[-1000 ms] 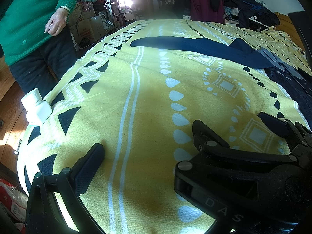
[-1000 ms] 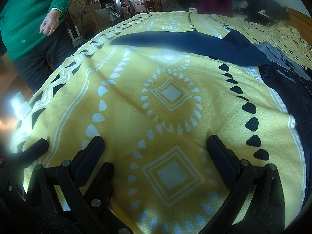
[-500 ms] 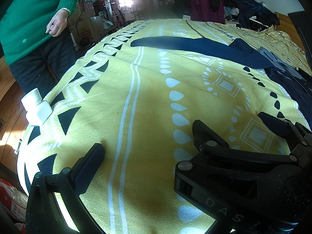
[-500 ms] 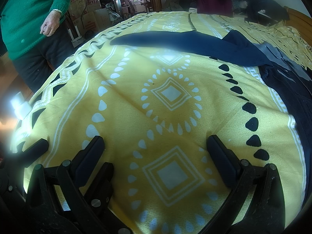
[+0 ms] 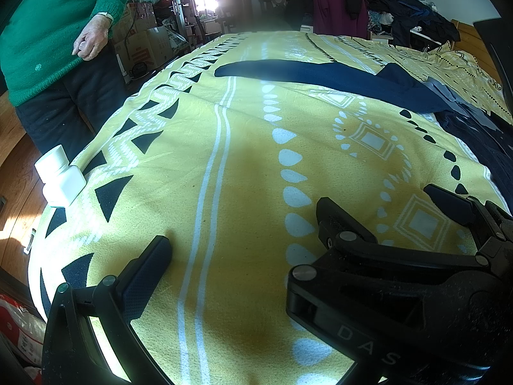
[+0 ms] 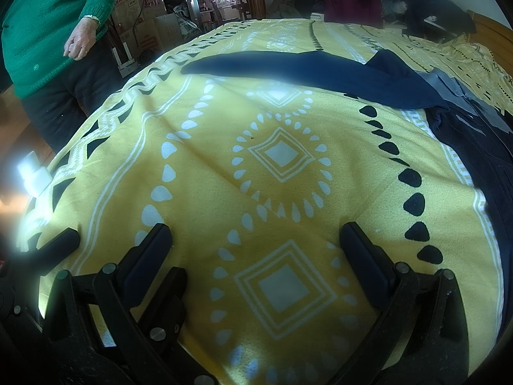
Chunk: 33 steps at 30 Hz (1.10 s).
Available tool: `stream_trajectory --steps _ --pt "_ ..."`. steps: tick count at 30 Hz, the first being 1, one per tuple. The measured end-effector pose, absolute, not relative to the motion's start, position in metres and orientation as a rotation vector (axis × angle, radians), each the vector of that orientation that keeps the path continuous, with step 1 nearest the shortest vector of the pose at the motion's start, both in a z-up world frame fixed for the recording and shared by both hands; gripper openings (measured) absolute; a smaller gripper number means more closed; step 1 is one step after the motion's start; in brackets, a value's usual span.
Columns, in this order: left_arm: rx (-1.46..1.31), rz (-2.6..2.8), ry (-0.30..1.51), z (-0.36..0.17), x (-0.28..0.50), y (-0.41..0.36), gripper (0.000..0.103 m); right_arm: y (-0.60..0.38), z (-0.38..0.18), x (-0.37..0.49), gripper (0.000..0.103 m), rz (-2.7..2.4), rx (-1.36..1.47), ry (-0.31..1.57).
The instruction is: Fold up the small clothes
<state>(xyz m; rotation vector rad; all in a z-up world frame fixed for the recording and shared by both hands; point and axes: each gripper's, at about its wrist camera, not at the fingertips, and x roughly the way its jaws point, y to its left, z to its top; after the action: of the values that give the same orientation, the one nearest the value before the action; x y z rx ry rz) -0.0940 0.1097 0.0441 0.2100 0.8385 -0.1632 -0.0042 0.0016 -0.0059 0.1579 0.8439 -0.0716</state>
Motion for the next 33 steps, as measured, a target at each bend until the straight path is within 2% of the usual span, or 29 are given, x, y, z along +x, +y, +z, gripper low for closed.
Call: stream_trajectory --steps 33 --pt "0.211 -0.165 0.858 0.04 -0.089 0.112 0.103 0.001 -0.003 0.006 0.103 -0.069 0.147 0.854"
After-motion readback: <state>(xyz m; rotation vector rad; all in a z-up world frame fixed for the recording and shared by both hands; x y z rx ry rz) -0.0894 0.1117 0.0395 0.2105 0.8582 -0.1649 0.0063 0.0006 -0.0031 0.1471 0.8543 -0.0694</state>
